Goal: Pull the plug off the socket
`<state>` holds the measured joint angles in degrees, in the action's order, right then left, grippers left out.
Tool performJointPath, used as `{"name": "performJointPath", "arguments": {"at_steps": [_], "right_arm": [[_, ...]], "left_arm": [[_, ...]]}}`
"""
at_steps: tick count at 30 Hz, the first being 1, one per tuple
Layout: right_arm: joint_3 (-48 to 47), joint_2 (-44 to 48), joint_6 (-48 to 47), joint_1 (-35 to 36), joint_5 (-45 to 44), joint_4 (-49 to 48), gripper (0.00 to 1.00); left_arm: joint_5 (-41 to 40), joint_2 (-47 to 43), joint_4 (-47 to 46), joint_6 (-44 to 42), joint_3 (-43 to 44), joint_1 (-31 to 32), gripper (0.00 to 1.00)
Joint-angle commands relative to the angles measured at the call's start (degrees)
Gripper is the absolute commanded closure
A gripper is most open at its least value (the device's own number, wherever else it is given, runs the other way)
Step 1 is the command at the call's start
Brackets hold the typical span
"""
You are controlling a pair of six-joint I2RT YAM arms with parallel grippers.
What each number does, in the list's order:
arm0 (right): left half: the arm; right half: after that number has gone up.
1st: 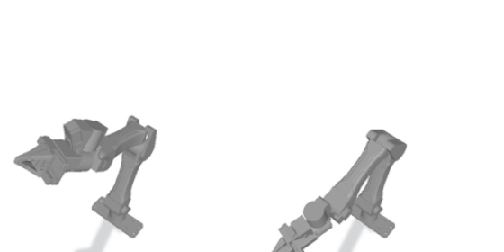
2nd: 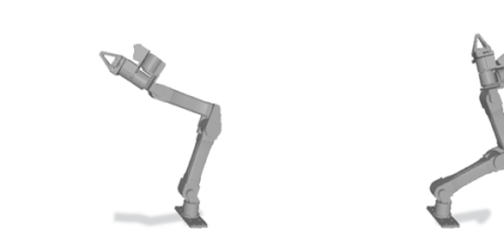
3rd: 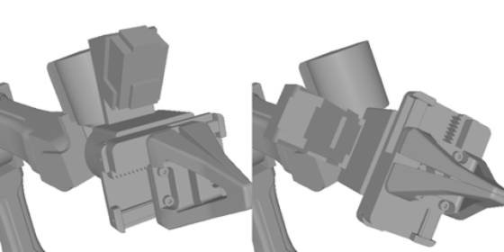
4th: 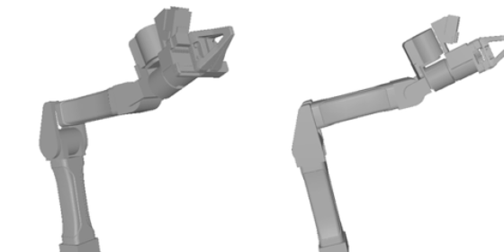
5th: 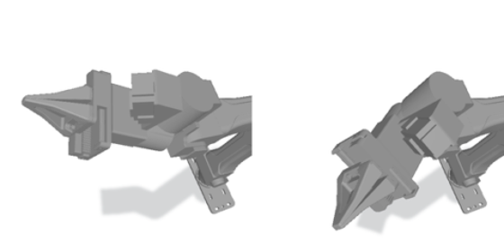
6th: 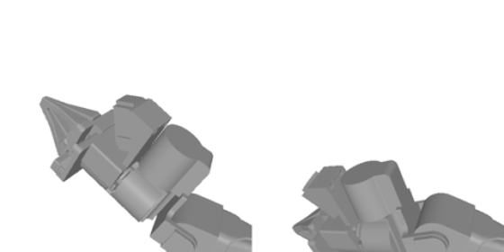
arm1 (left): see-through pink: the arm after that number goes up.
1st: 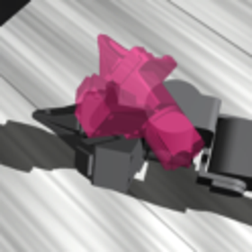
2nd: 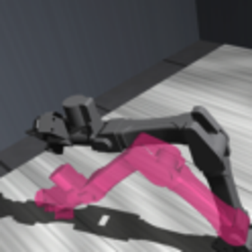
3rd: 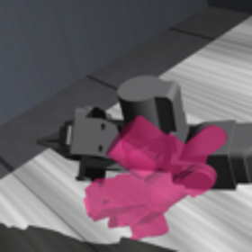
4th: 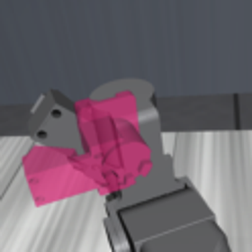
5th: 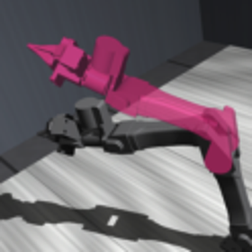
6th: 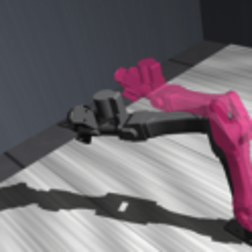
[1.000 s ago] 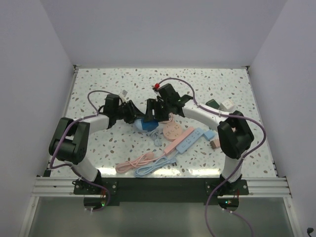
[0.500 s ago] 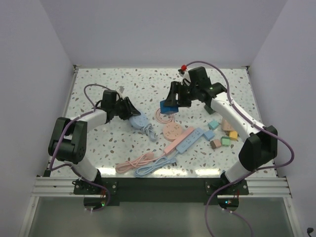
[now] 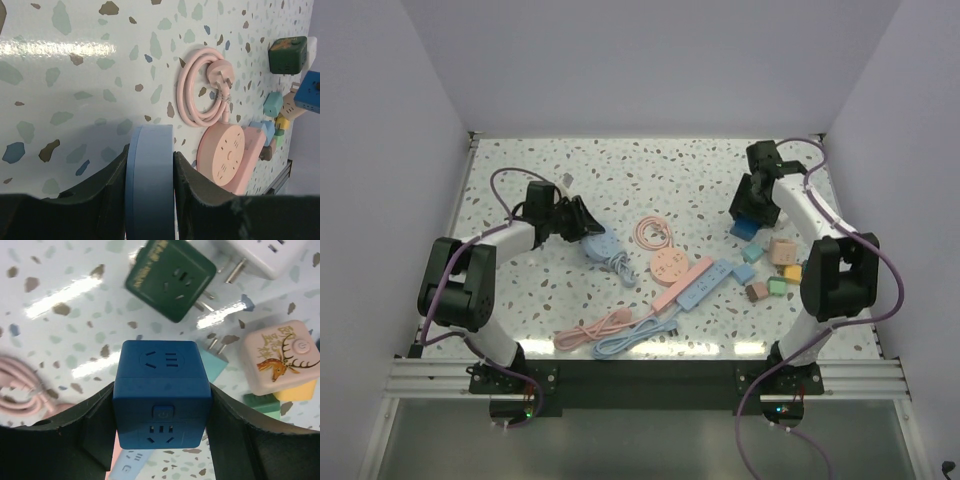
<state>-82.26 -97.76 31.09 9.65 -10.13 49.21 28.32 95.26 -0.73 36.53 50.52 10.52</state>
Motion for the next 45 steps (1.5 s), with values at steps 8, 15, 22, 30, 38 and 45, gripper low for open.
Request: {"name": "performJointPath", "arguments": {"at_steps": [8, 15, 22, 30, 38, 45], "right_arm": [[0.17, -6.66, 2.39, -3.14, -4.37, 0.71, 1.00], [1.05, -8.15, 3.80, -4.11, -3.85, -0.08, 0.77], [-1.76, -6.23, 4.24, -4.38, -4.28, 1.41, 0.19], [-7.56, 0.53, 4.50, -4.55, -8.15, 6.51, 0.06], [-7.48, 6.34, 6.00, -4.55, -6.14, 7.74, 0.01], [-2.91, 10.66, 7.40, -4.55, -2.88, 7.21, 0.01]], "left_arm": [[1.30, 1.68, 2.75, -5.68, 2.30, -0.50, 0.87], [1.57, 2.56, 4.16, -7.00, 2.92, -0.50, 0.43], [-1.50, 1.86, 6.70, -7.53, 4.41, -0.59, 0.17], [-22.24, -6.84, 13.82, -6.30, 6.25, -0.50, 0.01], [-14.87, -4.83, 19.26, -17.98, 16.51, 11.14, 0.00], [-18.29, 2.46, 21.74, -21.06, 21.37, 29.27, 0.00]]}}
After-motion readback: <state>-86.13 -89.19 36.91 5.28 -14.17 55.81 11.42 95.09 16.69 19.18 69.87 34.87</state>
